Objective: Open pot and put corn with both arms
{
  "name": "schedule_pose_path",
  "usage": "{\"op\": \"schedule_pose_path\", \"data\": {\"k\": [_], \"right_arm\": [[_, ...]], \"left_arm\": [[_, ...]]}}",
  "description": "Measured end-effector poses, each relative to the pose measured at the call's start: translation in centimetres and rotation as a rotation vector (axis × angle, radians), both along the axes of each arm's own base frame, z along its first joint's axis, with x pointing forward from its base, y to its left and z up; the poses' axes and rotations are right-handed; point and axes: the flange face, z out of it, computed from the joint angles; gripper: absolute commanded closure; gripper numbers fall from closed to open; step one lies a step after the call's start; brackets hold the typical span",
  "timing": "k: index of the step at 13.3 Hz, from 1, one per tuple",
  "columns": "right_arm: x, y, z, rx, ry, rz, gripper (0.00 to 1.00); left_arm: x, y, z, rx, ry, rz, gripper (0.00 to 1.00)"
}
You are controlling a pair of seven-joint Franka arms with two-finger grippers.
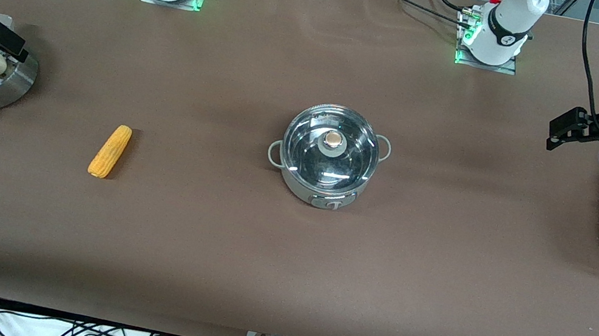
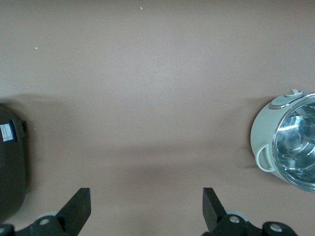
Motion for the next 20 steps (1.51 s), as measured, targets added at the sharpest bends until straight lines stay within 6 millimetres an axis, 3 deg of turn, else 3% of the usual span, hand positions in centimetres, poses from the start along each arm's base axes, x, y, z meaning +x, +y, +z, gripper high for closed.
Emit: {"op": "schedule_pose_path", "data": {"k": [17, 20], "right_arm": [[0.0, -0.5, -0.1, 0.0, 0.001, -0.008, 0.0], [1.2, -0.6, -2.7, 0.0, 0.044, -0.011, 0.0]], "left_arm": [[0.1, 0.3, -0.2, 0.001, 0.008, 0.006, 0.0], [0.1, 0.0, -0.2, 0.001, 0.009, 0.0, 0.0]]}}
